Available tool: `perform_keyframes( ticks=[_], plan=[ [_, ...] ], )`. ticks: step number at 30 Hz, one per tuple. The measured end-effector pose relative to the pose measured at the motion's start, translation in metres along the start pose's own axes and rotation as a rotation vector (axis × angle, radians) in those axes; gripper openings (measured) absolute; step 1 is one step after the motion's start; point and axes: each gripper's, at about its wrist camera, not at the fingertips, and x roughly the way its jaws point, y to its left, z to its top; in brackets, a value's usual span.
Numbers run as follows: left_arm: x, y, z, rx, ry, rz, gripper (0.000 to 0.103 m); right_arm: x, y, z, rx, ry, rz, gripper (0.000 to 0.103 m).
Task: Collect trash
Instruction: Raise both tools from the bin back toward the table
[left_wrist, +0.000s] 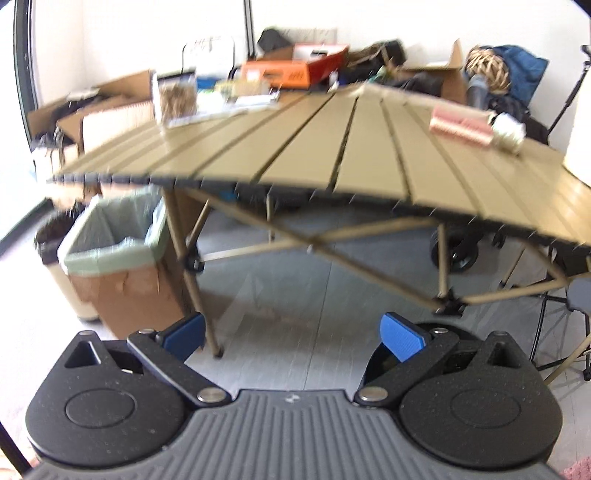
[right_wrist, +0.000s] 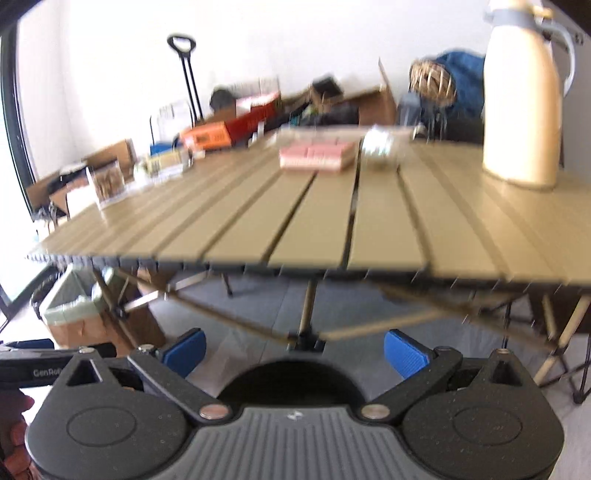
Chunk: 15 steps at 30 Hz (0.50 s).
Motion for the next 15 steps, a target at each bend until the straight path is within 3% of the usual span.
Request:
perform_keyframes(
  ticks=[15],
  plan=[
    [-0.025,-0.058,0.082,0.044,-0.187,-0.089,0.103,-0.022,-0.06,0.083,0.119,-0.249,-0.058,0.103]
  ],
)
